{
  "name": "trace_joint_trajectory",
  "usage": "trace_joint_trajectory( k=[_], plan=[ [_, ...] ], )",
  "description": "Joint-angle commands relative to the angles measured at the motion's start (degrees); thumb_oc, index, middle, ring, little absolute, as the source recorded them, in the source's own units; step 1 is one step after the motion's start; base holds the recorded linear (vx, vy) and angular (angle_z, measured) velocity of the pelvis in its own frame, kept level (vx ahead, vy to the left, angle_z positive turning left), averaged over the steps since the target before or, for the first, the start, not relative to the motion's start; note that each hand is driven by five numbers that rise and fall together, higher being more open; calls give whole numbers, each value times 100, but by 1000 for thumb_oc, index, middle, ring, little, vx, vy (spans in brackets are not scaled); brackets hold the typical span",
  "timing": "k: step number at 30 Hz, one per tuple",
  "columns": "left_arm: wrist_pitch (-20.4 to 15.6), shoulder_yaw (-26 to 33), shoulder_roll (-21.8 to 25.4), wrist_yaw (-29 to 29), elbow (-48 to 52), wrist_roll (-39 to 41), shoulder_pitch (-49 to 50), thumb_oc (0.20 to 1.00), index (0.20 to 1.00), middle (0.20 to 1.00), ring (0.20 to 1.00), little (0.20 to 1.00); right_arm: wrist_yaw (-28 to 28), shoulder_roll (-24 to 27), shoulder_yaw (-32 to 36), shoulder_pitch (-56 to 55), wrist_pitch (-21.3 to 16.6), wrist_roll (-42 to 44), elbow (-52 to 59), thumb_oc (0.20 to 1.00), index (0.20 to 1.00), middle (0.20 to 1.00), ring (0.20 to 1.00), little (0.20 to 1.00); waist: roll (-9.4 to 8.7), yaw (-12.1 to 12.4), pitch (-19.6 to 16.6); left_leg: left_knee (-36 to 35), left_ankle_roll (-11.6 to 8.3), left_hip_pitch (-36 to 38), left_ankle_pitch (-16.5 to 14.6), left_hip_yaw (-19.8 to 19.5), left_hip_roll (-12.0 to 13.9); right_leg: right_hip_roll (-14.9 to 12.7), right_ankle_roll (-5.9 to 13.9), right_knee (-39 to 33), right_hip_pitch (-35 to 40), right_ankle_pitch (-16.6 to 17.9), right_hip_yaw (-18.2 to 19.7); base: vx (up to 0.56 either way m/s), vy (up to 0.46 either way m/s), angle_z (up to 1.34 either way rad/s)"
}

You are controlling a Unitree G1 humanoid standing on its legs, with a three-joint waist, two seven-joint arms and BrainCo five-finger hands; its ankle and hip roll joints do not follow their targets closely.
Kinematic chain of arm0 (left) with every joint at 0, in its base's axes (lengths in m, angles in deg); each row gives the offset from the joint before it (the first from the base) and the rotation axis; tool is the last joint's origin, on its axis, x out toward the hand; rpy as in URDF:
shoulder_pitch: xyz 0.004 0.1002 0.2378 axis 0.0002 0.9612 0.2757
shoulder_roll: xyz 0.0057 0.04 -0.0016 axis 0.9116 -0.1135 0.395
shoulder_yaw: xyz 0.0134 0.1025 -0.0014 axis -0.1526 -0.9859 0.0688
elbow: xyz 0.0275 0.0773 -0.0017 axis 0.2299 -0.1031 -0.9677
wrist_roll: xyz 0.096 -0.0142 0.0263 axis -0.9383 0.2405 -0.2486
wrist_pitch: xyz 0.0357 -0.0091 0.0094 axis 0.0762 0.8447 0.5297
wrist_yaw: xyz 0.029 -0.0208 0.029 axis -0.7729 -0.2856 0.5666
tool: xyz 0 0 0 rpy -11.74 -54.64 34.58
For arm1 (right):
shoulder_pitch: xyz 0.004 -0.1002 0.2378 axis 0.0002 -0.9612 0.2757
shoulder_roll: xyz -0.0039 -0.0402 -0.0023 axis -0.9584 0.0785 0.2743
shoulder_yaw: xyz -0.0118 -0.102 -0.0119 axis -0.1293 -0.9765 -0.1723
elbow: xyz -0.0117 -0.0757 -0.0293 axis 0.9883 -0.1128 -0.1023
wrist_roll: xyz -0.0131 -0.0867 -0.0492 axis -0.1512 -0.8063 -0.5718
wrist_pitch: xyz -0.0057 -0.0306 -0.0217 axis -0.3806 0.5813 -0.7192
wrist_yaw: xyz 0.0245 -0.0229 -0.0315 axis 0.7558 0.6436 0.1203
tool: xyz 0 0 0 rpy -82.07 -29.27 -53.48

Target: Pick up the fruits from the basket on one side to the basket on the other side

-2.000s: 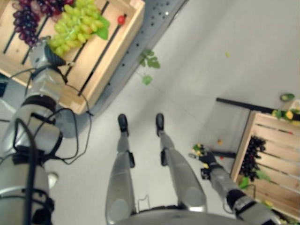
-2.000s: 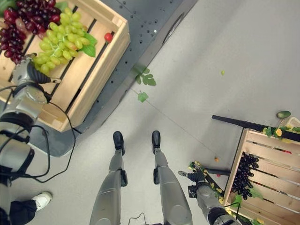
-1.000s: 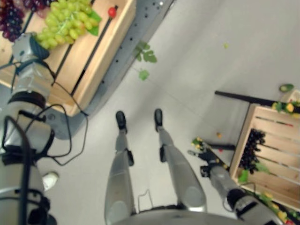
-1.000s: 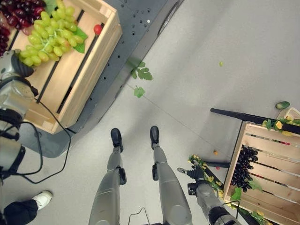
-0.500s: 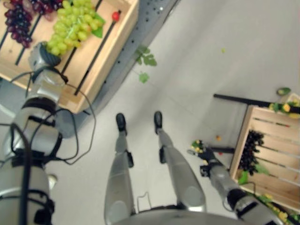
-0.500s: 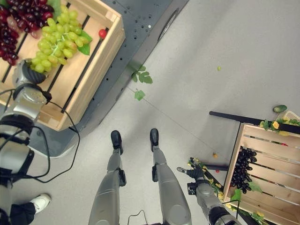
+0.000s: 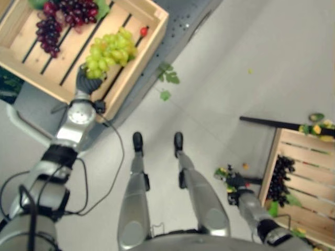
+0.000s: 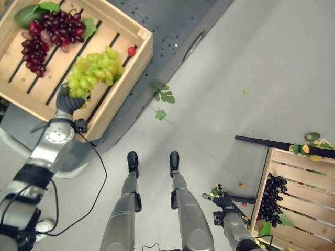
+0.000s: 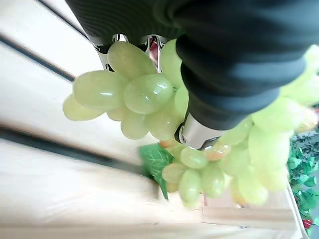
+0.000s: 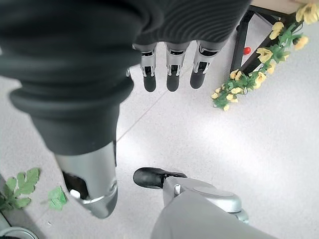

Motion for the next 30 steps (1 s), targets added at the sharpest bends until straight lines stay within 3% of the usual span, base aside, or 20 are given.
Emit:
trace_joint_trajectory(
  k=[1, 14, 27, 30],
  plan=[
    [-491, 448, 50, -90, 325, 351, -119, 200, 200, 200, 200, 200, 15, 100, 212, -298, 145, -181, 30, 1000, 1000, 1000, 1000, 1000, -65, 47, 76, 0, 242, 170, -374, -182, -438, -212, 578, 35, -173, 316, 149, -18, 7, 4],
    [-656, 903, 188, -626, 1619, 1097, 1001, 200, 200, 200, 200, 200, 170, 144, 253, -315, 264, -511, -189, 1000, 1000, 1000, 1000, 1000, 18, 164, -157, -5, 264, 518, -422, -221, -453, -204, 567, 26, 192, 229, 93, -1, -5, 3],
    [-591, 1113, 407, -1299, 2819, 1658, 2235, 200, 200, 200, 200, 200, 455, 1269, 159, -383, -191, -1018, 3898, 1000, 1000, 1000, 1000, 1000, 127, 232, -559, -5, 289, 1016, -547, -241, -412, -169, 535, 50, 619, 52, 90, 15, -1, 2],
    [-546, 1022, 354, -1357, 2854, 1652, 2242, 200, 200, 200, 200, 200, 474, 1431, 111, -226, -210, -1093, 4249, 1000, 1000, 1000, 1000, 1000, 139, 244, -672, -5, 300, 1089, -558, -252, -427, -170, 532, 49, 678, 39, 84, 39, 7, -3]
  ],
)
